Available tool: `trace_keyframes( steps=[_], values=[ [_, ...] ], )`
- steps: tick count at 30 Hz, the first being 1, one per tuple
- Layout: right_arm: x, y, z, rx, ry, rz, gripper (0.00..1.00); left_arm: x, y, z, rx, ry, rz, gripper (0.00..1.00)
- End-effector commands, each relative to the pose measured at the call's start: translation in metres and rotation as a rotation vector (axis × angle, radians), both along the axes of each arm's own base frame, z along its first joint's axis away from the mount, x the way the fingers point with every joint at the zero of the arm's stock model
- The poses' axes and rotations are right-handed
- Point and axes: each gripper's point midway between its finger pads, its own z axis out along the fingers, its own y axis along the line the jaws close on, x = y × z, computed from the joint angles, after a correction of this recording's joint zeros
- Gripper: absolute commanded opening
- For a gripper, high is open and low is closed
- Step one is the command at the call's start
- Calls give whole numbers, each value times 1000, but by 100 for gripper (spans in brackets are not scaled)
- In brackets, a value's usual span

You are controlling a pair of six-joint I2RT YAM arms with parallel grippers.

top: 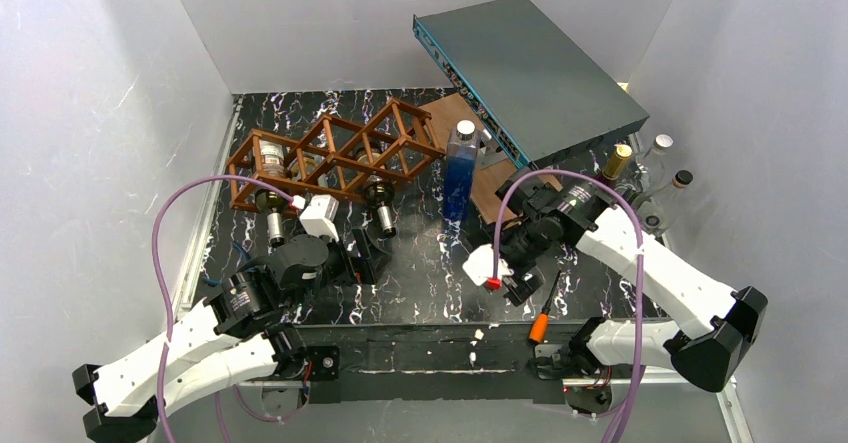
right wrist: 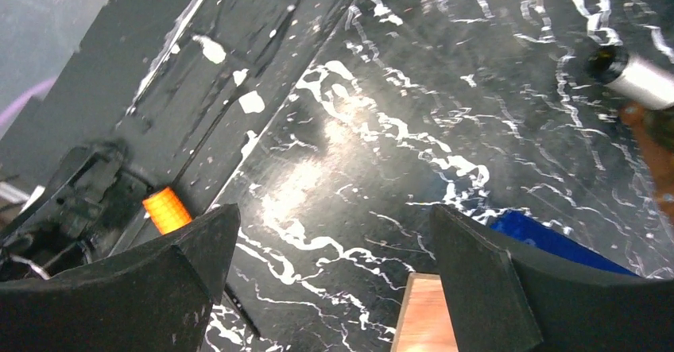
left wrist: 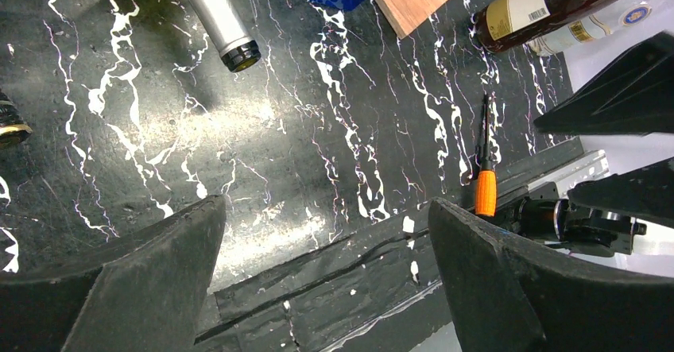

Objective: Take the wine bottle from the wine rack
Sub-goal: Adjust the distractor at the center of the board.

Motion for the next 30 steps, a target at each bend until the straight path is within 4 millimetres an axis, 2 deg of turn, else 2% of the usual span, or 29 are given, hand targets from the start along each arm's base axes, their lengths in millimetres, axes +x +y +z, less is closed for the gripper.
trace_keyframes(
  steps=[1, 5, 12, 20, 30],
  values=[
    [-12, -19, -22, -46, -63, 149, 98, 1, 4, -8, 22, 11, 18, 98],
    [-27, -39, -55, -111, -38, 258, 98, 0, 4, -9, 22, 11, 19, 98],
    [-20, -69, -103, -262, -103, 266, 98, 0, 5, -13, 31, 16, 20, 98],
    [-22, -92, -131, -356, -120, 284, 98, 0, 6, -17, 40, 21, 22, 98],
    [-19, -102, -155, -389, -151, 236, 98, 0, 4, -20, 44, 25, 20, 98]
  ],
)
